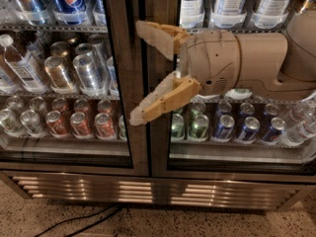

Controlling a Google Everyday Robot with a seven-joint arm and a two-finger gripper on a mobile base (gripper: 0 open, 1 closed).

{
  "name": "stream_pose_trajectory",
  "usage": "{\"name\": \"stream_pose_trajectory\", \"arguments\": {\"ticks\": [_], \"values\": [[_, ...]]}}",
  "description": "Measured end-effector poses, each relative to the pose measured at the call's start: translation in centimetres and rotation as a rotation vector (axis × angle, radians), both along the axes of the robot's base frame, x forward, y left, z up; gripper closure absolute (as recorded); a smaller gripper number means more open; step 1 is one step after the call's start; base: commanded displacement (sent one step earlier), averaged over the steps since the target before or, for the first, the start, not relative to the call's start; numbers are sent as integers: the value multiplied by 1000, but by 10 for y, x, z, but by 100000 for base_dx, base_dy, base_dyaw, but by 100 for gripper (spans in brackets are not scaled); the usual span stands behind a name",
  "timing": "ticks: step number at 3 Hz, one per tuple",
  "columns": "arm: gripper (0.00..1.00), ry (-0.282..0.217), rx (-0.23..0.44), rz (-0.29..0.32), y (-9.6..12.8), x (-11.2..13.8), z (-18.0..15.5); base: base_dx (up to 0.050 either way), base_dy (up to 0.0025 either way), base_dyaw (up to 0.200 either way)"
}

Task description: Open left fridge door

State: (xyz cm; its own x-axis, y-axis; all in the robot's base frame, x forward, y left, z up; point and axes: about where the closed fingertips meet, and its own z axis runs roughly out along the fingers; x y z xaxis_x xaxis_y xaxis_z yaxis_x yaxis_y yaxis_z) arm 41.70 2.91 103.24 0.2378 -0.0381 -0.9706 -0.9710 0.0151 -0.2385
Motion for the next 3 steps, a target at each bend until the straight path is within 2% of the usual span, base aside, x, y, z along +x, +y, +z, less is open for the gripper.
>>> {"name": "stream_pose_trajectory", "arguments": {"ticks": [1,2,3], "values": [[0,37,10,-28,3,7,-2,0,0,0],[0,70,2,-128,10,22,-4,0,0,0],[0,70,2,-128,10,22,-4,0,0,19803]]}}
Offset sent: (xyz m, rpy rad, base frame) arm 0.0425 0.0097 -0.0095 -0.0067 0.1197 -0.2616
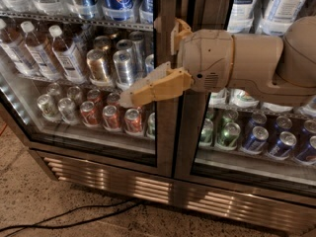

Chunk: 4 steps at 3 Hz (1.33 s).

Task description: Open left fridge door

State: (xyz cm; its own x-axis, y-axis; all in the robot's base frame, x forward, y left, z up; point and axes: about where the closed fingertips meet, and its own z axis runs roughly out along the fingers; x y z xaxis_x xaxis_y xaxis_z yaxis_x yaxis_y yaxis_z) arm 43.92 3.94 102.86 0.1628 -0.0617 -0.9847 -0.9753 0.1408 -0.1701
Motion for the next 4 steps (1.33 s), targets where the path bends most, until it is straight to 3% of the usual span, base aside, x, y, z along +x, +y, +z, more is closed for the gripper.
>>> {"name": "stream_pose_trajectory", "arguments": {"ticks": [1,4], "values": [[0,0,0,0,0,0,0,0,0,0],[65,0,0,0,0,0,0,0,0,0]]}}
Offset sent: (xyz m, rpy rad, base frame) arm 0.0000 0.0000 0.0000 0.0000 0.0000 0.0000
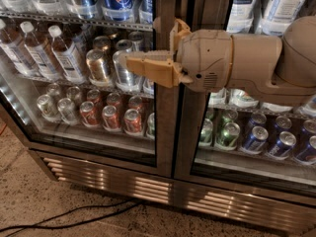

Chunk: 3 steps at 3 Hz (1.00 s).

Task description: Open left fridge door

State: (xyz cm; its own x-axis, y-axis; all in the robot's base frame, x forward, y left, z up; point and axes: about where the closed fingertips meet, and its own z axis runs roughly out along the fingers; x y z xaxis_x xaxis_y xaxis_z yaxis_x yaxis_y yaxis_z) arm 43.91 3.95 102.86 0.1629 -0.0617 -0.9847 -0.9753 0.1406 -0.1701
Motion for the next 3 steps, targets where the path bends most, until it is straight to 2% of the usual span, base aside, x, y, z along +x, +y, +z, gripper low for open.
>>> {"name": "stream_pose_trajectory", "arguments": {"ticks": [1,3], "values": [[100,0,0,0,0,0,0,-5000,-1,11],[100,0,0,0,0,0,0,-4994,-12,80]]}}
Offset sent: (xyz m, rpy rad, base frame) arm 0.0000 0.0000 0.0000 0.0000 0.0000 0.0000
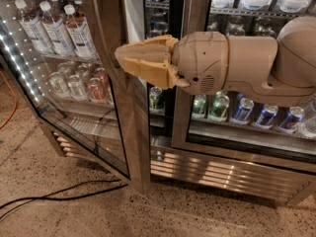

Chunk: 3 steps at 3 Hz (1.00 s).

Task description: Open left fridge door

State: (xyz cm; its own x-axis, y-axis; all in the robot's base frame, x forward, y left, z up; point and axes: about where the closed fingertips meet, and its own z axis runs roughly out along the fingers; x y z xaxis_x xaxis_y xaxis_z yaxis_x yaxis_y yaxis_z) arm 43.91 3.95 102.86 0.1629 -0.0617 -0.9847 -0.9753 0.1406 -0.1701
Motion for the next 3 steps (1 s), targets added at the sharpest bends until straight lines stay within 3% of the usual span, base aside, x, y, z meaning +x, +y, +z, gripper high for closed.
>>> {"name": "stream_pose_trajectory", "arguments": {"ticks": [1,3], "values": [[100,0,0,0,0,0,0,-5000,-1,8],[100,0,0,0,0,0,0,-2,3,-19634]]}}
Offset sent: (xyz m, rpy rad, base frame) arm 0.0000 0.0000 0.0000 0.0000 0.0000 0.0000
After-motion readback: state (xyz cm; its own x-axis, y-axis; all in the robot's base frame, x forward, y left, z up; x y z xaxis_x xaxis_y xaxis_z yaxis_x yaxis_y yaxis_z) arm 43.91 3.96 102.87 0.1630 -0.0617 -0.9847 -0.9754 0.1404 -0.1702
